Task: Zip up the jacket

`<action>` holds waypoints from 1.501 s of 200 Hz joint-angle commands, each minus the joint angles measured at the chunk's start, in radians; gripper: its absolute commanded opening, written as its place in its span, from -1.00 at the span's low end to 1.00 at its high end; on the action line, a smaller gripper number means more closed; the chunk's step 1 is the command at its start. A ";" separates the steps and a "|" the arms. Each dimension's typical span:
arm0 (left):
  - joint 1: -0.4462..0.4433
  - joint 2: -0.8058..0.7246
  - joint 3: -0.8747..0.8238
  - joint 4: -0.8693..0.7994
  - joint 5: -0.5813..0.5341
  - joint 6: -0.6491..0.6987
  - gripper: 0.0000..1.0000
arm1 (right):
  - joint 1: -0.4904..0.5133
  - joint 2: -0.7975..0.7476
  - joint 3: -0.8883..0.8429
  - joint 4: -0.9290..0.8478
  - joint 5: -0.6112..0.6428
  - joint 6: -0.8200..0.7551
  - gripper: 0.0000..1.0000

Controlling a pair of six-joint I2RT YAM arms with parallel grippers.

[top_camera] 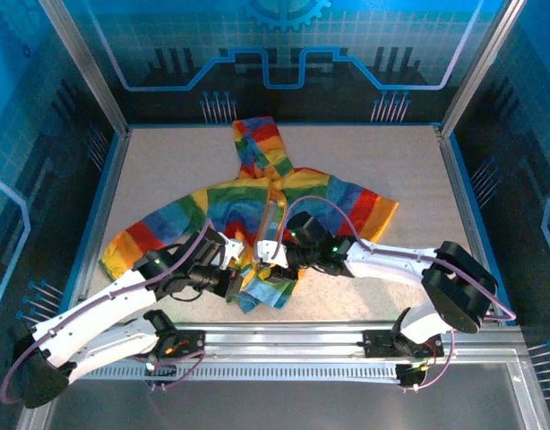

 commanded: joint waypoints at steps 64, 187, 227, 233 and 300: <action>-0.007 0.013 0.029 -0.020 0.002 0.024 -1.00 | 0.007 0.017 0.067 -0.101 0.006 -0.012 -0.71; -0.007 0.001 0.032 -0.030 -0.009 0.014 -1.00 | 0.010 0.032 0.077 -0.093 0.029 0.006 -0.40; -0.008 0.005 0.038 -0.030 -0.009 0.017 -1.00 | 0.010 0.063 0.112 -0.111 0.016 -0.006 -0.31; -0.008 0.004 0.037 -0.030 -0.009 0.019 -1.00 | 0.010 0.068 0.119 -0.118 0.014 -0.005 -0.31; -0.007 0.003 0.035 -0.033 -0.009 0.012 -1.00 | 0.010 0.075 0.137 -0.121 0.019 0.003 -0.64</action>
